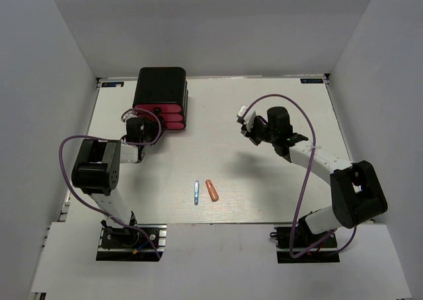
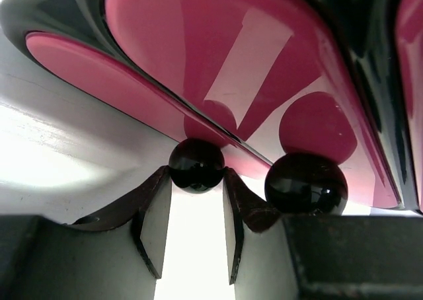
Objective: Sort the stationery into containers
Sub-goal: Open the drawer in the storage box.
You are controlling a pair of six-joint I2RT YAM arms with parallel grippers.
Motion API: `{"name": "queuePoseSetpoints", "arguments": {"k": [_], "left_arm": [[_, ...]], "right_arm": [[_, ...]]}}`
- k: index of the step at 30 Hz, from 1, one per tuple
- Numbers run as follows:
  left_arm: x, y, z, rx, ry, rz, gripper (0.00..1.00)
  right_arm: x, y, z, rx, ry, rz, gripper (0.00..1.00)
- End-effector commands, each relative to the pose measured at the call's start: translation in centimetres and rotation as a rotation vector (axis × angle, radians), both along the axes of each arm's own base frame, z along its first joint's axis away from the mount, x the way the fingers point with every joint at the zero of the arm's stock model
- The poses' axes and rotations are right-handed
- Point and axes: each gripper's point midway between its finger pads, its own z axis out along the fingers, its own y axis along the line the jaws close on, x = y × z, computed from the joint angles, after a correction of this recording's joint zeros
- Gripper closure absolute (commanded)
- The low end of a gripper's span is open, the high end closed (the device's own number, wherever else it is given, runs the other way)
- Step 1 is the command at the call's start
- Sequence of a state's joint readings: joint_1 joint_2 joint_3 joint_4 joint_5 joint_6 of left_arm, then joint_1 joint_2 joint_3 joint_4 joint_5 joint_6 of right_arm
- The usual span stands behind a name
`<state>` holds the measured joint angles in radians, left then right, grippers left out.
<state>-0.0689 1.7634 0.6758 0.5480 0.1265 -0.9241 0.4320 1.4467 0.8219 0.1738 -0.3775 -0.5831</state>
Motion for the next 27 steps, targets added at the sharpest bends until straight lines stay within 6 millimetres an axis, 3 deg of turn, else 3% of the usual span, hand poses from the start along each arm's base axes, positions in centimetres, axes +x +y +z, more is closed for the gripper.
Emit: {"name": "queuePoseSetpoints", "arguments": {"k": [1, 5, 6, 8, 9, 10, 13, 14, 16, 17, 19, 21, 22, 23, 27], "left_arm": [[0.4, -0.1, 2.0, 0.008, -0.079, -0.007, 0.7], [-1.7, -0.3, 2.2, -0.001, -0.08, -0.025, 0.7], [-2.8, -0.3, 1.5, -0.009, -0.058, -0.02, 0.7], [-3.7, -0.4, 2.4, -0.015, -0.08, -0.029, 0.7], [-4.9, -0.6, 1.7, -0.014, -0.055, -0.038, 0.7], [-5.3, -0.6, 2.3, -0.022, -0.065, -0.034, 0.7], [-7.0, -0.3, 1.6, -0.016, -0.038, -0.025, 0.7], [-7.3, -0.3, 1.4, -0.016, -0.028, -0.025, 0.64], [-7.5, -0.1, 1.3, -0.01, -0.017, -0.016, 0.48], [-7.2, -0.1, 1.6, -0.009, -0.009, -0.016, 0.42], [-7.0, -0.1, 1.7, -0.001, 0.002, -0.02, 0.25], [-6.8, -0.3, 1.9, 0.003, 0.009, -0.034, 0.19], [-6.9, -0.3, 2.1, 0.003, 0.009, -0.034, 0.18], [-6.9, -0.3, 2.6, 0.01, 0.005, -0.038, 0.17], [-7.9, -0.3, 3.9, 0.021, -0.01, -0.055, 0.14]], "right_arm": [[0.7, 0.5, 2.0, 0.028, -0.044, 0.019, 0.93], [0.4, 0.6, 2.1, 0.031, -0.049, 0.037, 0.92], [0.0, 0.9, 2.2, 0.034, -0.052, 0.062, 0.9], [-0.5, 1.1, 2.2, 0.035, -0.056, 0.094, 0.82], [-1.1, 1.4, 2.0, 0.037, -0.045, 0.125, 0.78], [-1.6, 1.6, 1.8, 0.041, -0.027, 0.155, 0.65], [-3.2, 2.3, 1.5, 0.052, 0.008, 0.243, 0.5], [-3.6, 2.5, 1.4, 0.057, 0.018, 0.265, 0.34], [-5.3, 3.1, 1.5, 0.067, 0.013, 0.358, 0.25], [-5.6, 3.1, 1.6, 0.07, 0.01, 0.378, 0.1], [-7.3, 3.8, 1.8, 0.091, -0.005, 0.481, 0.1], [-9.2, 3.8, 1.4, 0.095, 0.027, 0.574, 0.1], [-9.9, 3.9, 1.5, 0.097, 0.021, 0.618, 0.1], [-12.0, 3.9, 1.3, 0.098, 0.022, 0.732, 0.1], [-15.5, 4.0, 0.4, 0.104, 0.085, 0.899, 0.1]]}}
